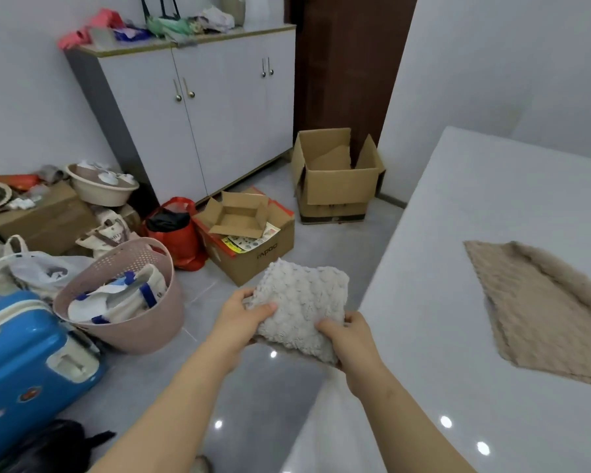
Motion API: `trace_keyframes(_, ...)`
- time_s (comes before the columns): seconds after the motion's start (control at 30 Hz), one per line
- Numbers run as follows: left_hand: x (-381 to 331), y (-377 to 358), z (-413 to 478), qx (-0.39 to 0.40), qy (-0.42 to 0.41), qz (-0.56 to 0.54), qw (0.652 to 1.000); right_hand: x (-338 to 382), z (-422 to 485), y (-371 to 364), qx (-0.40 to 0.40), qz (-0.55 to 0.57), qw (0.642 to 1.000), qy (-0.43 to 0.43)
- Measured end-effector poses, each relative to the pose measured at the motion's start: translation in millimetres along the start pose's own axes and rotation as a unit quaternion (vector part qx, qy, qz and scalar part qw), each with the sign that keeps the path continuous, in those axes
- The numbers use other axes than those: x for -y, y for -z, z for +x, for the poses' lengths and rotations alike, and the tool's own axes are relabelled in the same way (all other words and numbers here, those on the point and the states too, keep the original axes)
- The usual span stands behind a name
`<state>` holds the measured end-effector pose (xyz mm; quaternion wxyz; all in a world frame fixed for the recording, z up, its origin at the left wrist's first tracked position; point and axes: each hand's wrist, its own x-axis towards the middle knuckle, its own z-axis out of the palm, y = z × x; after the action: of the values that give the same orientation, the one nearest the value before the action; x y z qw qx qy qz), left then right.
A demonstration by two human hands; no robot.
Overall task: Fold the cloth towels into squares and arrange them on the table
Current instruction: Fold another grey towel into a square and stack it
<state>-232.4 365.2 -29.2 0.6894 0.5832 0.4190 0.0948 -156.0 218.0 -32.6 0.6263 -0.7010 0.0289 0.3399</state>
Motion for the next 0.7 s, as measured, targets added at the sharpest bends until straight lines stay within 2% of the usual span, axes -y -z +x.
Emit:
trace_keyframes(0.2,-44.7,108.9,79.1,0.010,0.013,0.001,1.000,19.7,51.0,-133.5,-0.011,0.040,0.999,-0.035)
trace_keyframes(0.37,-79.1,160.4,141.3,0.011,0.039,0.034,0.999,44.3,91.5,-203.1,-0.033,0.061,0.996,-0.055)
trace_keyframes(0.53,-116.5,161.6,203.3,0.034,0.029,0.046,0.998,83.2,137.9,-228.1,-0.055,0.069,0.995,-0.044)
trace_keyframes(0.7,-162.6,127.4,268.7,0.075,0.012,0.032,0.997,124.2,199.8,-224.5,-0.084,0.099,0.991,-0.037)
